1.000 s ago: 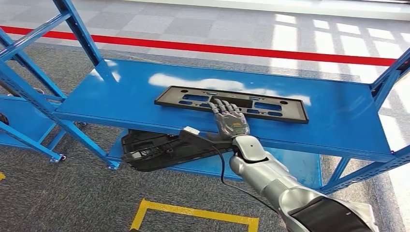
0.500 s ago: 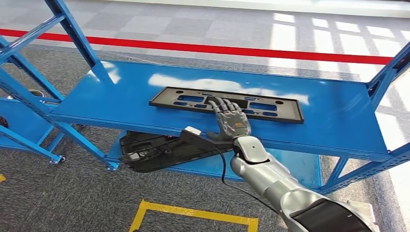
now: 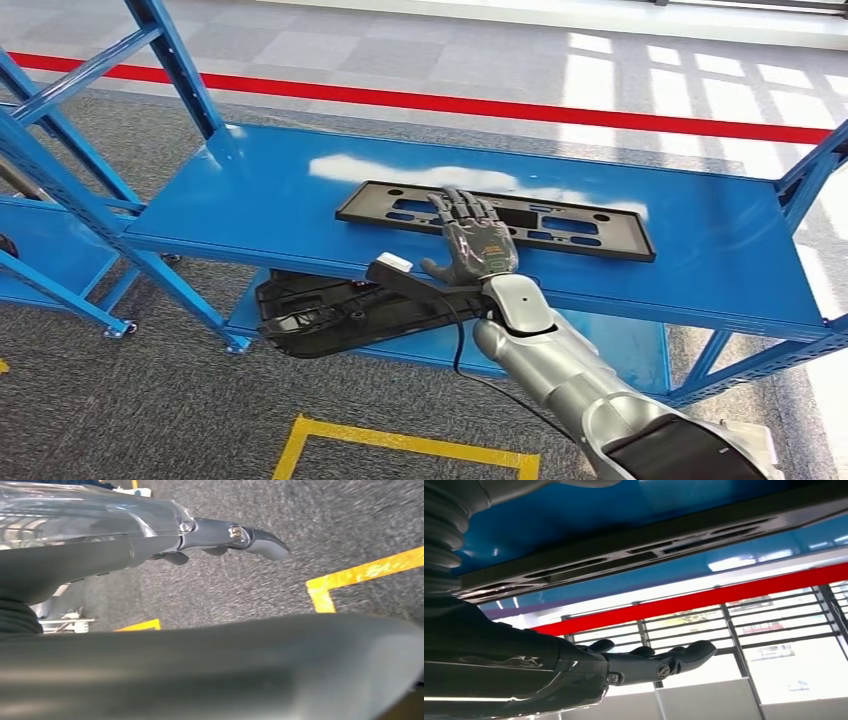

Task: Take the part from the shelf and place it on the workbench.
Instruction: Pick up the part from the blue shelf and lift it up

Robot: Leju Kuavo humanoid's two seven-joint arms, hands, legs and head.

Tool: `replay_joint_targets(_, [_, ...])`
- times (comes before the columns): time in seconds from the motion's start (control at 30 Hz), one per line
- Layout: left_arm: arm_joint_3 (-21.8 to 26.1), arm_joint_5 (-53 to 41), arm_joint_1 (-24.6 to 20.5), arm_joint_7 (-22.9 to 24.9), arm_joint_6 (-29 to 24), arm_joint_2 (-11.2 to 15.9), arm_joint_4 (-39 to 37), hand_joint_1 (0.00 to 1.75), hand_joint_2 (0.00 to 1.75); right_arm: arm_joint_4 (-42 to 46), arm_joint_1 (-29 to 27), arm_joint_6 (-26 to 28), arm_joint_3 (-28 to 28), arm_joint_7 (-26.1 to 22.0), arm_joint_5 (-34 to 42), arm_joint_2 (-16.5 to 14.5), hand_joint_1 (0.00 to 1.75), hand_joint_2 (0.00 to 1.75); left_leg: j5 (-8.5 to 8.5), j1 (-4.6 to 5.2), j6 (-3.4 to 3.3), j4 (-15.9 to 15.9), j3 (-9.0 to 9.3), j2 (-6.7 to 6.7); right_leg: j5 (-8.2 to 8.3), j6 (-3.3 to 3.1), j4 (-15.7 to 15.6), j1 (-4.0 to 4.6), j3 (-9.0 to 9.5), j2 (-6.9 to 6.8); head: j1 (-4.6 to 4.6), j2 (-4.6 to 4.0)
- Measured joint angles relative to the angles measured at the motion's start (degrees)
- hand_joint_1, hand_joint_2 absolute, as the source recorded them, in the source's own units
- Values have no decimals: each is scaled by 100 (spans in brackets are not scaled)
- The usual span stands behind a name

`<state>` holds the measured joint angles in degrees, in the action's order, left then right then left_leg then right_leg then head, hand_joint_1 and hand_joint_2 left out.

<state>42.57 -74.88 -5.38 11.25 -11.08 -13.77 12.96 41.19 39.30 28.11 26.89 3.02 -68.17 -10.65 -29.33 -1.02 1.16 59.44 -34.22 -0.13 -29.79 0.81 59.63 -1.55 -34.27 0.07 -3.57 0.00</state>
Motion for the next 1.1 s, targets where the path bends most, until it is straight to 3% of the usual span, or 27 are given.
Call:
replay_joint_targets(0.1, [1, -1, -4, -2, 17, 1, 0, 0, 0, 78, 0, -5, 1, 0, 0, 20, 0, 175, -13, 12, -38, 7, 2, -1, 29, 47, -62, -7, 31, 2, -1, 0])
replay_joint_targets(0.23, [1, -1, -11, -4, 24, 2, 0, 0, 0, 122, -13, -14, 1, 0, -7, 29, 0, 175, -28, 60, -111, 26, 0, -2, 46, 170, -99, -53, 44, 1, -1, 0])
replay_joint_targets(0.33, [2, 0, -16, 41, 24, 2, 0, 0, 0, 123, -29, -42, 1, 0, -24, 29, 0, 175, -31, 94, -151, 33, -1, -4, 53, 214, -105, -87, 47, -1, -1, 0])
replay_joint_targets(0.43, [4, 0, -19, 75, 25, 3, 0, 0, 0, 143, -31, -51, 1, 0, -44, 30, 0, 175, 10, 99, -241, -32, 32, 6, 35, 277, -110, -107, 60, -1, -1, 0])
replay_joint_targets(0.5, [5, 0, -21, 77, 26, 3, 0, 0, 0, 163, -28, -51, 2, 0, -54, 38, 0, 175, 55, 74, -311, -109, 73, 25, -182, 261, 194, -93, -58, 0, -1, 0])
replay_joint_targets(0.6, [7, 0, -10, 85, 26, 2, 0, 0, 0, 164, -72, -52, 3, 1, -57, 72, 0, 175, 64, 79, -334, -123, 85, 31, -677, 212, 1268, -62, -550, 2, -1, 0])
replay_joint_targets(0.63, [8, 0, -1, 89, 26, 2, 0, 0, 0, 164, -97, -53, 3, 1, -57, 84, 0, 175, 62, 84, -332, -121, 87, 29, -704, 204, 1461, -57, -648, 2, -1, 0])
replay_joint_targets(0.67, [8, -1, 6, 91, 26, 2, 0, 0, 0, 164, -115, -53, 3, 2, -57, 92, 0, 175, 57, 85, -325, -119, 92, 28, -616, 197, 1429, -53, -643, 1, -1, 0])
replay_joint_targets(0.73, [9, -5, 13, 87, 26, 2, 0, 0, 0, 166, -125, -53, 3, 2, -57, 97, 0, 175, 32, 83, -287, -103, 108, 25, -222, 174, 771, -53, -355, -2, -1, 0])
replay_joint_targets(0.8, [9, -14, 8, 79, 26, 2, 0, 0, 0, 167, -122, -56, 4, 2, -57, 99, 0, 175, -4, 101, -223, -65, 100, 22, 18, 140, 138, -37, -69, 1, -3, 0])
replay_joint_targets(0.83, [9, -19, 7, 80, 26, 2, 0, 0, 0, 167, -126, -59, 4, 3, -57, 101, 0, 175, -14, 106, -196, -52, 93, 20, 33, 120, 14, -25, -17, 6, -4, 0])
replay_joint_targets(0.97, [8, -20, 5, 90, 25, 2, 0, 0, 0, 168, -127, -64, 3, 7, -57, 101, 0, 175, -100, 74, -100, 26, 76, 20, 24, 3, -3, -16, -6, 14, -7, 0])
replay_joint_targets(1.03, [7, -20, 0, 97, 25, 2, 0, 0, 0, 168, -124, -66, 3, 7, -57, 92, 0, 175, -381, 54, -35, 482, -125, 20, 23, -44, -10, -31, 2, -3, -8, 0])
replay_joint_targets(1.1, [8, -21, 6, 103, 38, 2, 0, 0, 0, 165, -137, -72, 3, 7, -57, 89, 0, 175, -691, 41, 6, 1234, -488, 20, 9, -68, -9, -30, 3, -14, -8, 0])
